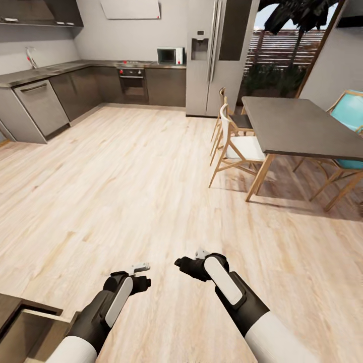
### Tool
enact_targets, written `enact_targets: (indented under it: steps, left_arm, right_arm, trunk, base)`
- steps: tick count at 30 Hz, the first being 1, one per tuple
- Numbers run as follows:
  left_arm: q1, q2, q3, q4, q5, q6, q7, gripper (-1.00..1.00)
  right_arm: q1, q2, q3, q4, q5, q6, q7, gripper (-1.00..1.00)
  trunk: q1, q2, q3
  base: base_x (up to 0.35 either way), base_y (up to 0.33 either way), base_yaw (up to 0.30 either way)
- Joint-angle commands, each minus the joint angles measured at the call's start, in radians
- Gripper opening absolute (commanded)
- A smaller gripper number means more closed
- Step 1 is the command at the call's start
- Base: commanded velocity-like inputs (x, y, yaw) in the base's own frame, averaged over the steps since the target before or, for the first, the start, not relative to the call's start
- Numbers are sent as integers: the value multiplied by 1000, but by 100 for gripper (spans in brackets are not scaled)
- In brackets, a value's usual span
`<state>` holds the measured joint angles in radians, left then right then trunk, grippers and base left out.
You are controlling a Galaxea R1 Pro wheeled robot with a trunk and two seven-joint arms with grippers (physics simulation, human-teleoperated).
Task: Place each of the two pumpkins and all three candles from the living room inside a cabinet in the living room (use any cabinet), then make sure every cabinet is closed, and position the cauldron so it is next to a table in the living room.
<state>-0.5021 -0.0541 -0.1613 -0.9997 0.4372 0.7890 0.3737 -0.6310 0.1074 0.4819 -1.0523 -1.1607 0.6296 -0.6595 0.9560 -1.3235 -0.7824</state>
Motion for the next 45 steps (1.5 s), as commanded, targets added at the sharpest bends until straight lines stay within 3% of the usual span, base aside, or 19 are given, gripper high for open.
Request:
enact_targets:
  steps: [1, 14, 22, 27, 45]
  left_arm:
    - [0, 0, -1, -1, 10, 2, 10, 100]
    - [0, 0, -1, 0, 9, 2, 10, 100]
    - [0, 0, -1, 0, 9, 3, 10, 100]
    - [-1, 0, -2, 0, 9, 3, 10, 100]
    - [0, 0, -1, 0, 9, 3, 10, 100]
  right_arm:
    - [-1, 0, 1, -1, -8, 0, -9, 100]
    - [-1, 0, 1, 4, -8, -1, -9, 100]
    - [-1, 1, -33, 5, -22, 7, -11, 100]
    - [-1, 0, -40, 5, -43, 22, -12, 100]
    - [-1, 0, -62, 5, -54, 25, -8, 100]
  trunk:
    - [0, -1, -2]
    - [0, -1, -14]
    - [0, -1, -23]
    - [0, -1, -29]
    - [0, -1, -36]
  base:
    - [0, 0, -230]
    - [0, 0, -230]
    - [0, 0, -211]
    - [0, 0, -185]
    - [0, 0, -249]
